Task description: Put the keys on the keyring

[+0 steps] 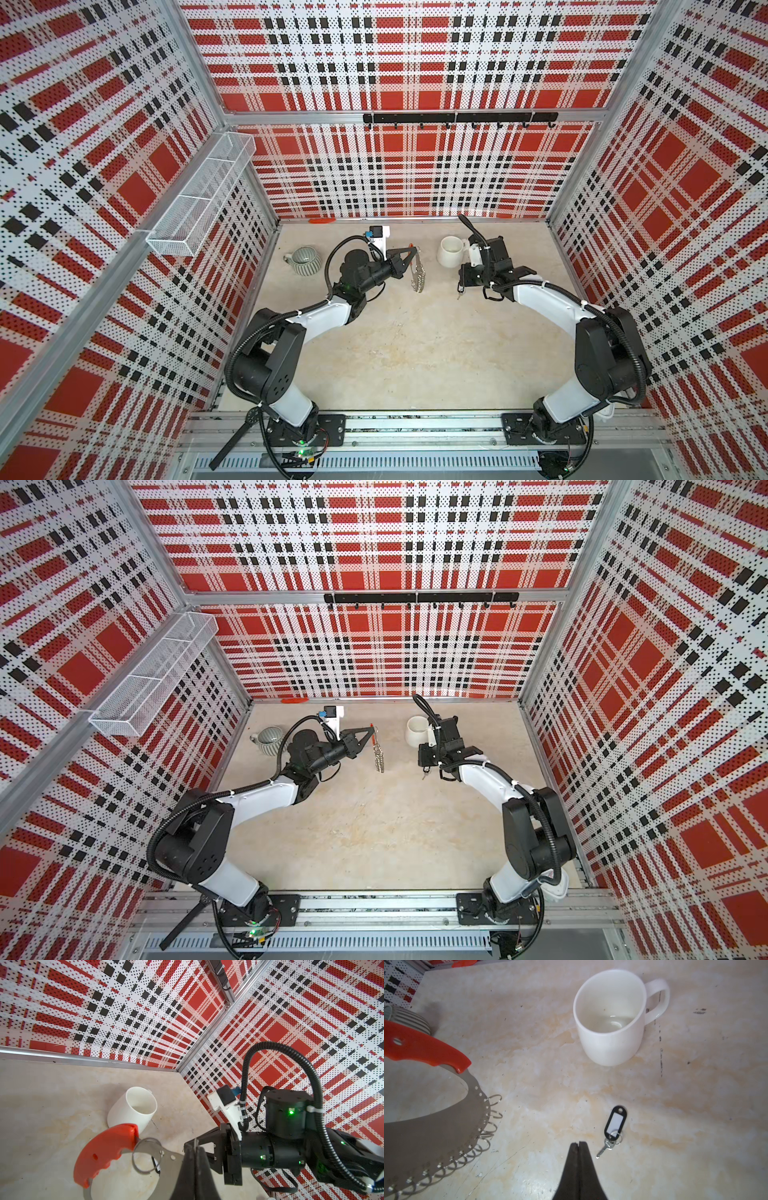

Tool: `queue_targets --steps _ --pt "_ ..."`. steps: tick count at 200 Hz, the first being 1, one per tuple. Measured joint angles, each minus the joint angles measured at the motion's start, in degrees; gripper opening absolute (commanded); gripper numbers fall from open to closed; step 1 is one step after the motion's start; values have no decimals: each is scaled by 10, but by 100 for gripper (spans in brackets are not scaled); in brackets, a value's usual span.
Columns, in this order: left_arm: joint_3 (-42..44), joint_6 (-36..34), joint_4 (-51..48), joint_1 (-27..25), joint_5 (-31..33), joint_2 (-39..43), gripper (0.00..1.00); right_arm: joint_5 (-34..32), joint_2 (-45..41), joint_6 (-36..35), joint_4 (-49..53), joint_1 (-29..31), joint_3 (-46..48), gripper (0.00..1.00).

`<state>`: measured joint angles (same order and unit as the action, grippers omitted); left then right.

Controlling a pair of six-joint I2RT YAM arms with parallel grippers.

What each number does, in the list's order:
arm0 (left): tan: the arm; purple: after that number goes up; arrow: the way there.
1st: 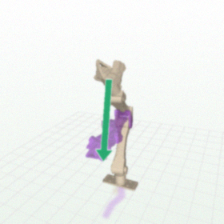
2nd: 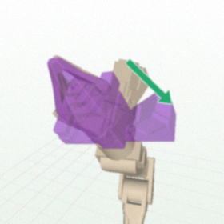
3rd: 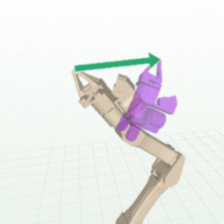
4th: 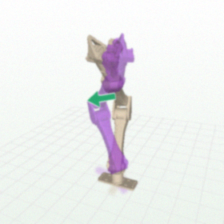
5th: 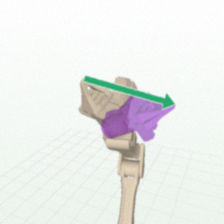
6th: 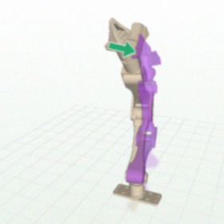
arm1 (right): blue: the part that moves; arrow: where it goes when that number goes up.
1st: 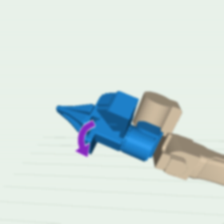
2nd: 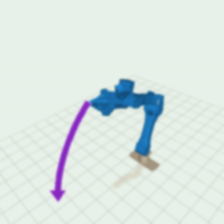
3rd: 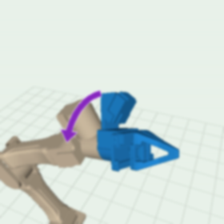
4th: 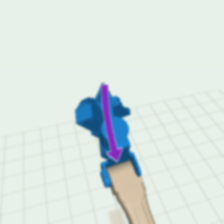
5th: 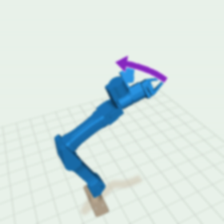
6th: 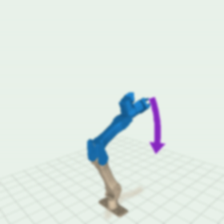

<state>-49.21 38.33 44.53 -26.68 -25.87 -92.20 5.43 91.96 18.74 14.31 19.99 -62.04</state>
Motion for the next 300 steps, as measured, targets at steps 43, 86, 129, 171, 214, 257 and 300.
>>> queue_targets --steps 43,86,129,171,214,257,300 --pt "1 0 0 1 -2 1 0 -19 37 4 -16 -10 45 32" --pt "1 0 0 1 -10 1 0 -21 95 -9 -22 -14 52 42" --pt "1 0 0 1 -15 1 0 -21 122 -37 -35 -15 45 45" --pt "1 0 0 1 -22 1 0 -9 139 -51 -39 -18 25 40" --pt "1 0 0 0 -25 1 0 -8 146 -55 -38 -18 16 31" --pt "1 0 0 -1 -26 0 0 -3 146 -52 -45 -17 21 17" --pt "0 1 0 -3 -27 0 0 0 146 -49 -48 -8 21 5"
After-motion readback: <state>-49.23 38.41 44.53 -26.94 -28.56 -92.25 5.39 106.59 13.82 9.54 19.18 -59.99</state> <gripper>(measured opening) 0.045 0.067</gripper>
